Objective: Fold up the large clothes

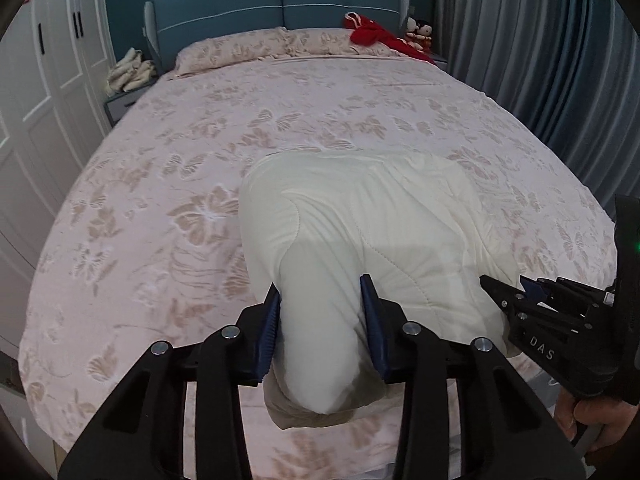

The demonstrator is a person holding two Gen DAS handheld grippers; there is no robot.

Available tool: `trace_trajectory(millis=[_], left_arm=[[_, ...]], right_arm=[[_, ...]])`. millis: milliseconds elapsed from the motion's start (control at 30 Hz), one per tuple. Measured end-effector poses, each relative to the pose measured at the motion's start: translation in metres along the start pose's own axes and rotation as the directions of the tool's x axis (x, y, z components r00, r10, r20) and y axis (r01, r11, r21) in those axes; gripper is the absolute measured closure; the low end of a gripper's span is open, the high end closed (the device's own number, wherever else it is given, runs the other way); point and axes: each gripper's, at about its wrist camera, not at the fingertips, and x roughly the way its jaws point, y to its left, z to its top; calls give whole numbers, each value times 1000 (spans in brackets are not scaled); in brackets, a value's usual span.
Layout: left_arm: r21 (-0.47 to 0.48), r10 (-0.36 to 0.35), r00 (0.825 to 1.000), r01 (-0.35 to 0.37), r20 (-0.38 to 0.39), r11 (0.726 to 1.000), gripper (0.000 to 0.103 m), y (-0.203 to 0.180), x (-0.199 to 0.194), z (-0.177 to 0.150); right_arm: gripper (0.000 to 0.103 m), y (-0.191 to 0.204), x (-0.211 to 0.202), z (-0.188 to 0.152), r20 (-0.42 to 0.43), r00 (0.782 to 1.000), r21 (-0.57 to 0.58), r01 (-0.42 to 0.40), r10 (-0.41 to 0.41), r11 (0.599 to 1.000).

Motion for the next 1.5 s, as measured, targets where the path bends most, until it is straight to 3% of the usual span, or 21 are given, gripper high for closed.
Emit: trace_trajectory(millis=[100,267,400,433,467,667,900,1133,1200,1300,1367,1433,1500], left_arm=[[-12,22,999,-22,-43,1000,67,21,3,-14],[-101,2,980,-22,-200,995,63,47,29,-60],[-190,-33,969,-15,-247,982,53,72,32,-87],[-197,-37,969,-12,-246,980,43,74,30,-88],[-204,-34,970,-17,-243,979,34,77,27,-88],[-230,-25,977,-25,-212,973,22,90,28,-64],[-189,-32,962,-21,-271,982,12,82,70,-47],[-217,-108,947,42,-301,975,6,79,105,-39],[-213,-101,948,36,-302,976,5,77,111,-39],[-182,-83,955,31,-284,983,11,70,110,-39],[-156,-63,963,22,-262,988,28,64,104,-38],[-127,-39,972,9,-233,992,43,60,94,-35],[-107,-22,978,0,-208,994,53,61,84,-31]], right_arm=[[79,26,9,-8,-45,999,-42,5,-7,999],[74,28,27,-38,-161,987,29,7,-3,1000],[49,17,20,-50,-185,983,38,16,-9,999],[48,13,17,-52,-186,982,27,25,-19,999],[48,12,15,-54,-192,981,19,33,-28,999],[39,-5,14,-53,-228,974,88,17,3,996],[31,10,48,-36,-282,959,52,9,6,999],[21,3,88,-34,-330,937,186,-56,116,981],[22,2,94,-34,-329,934,205,-75,141,976],[40,8,97,-30,-325,934,179,-96,150,979],[64,18,92,-25,-312,940,132,-102,139,986],[75,30,83,-19,-279,955,69,-83,99,994],[79,43,72,-11,-234,970,-1,-67,65,998]])
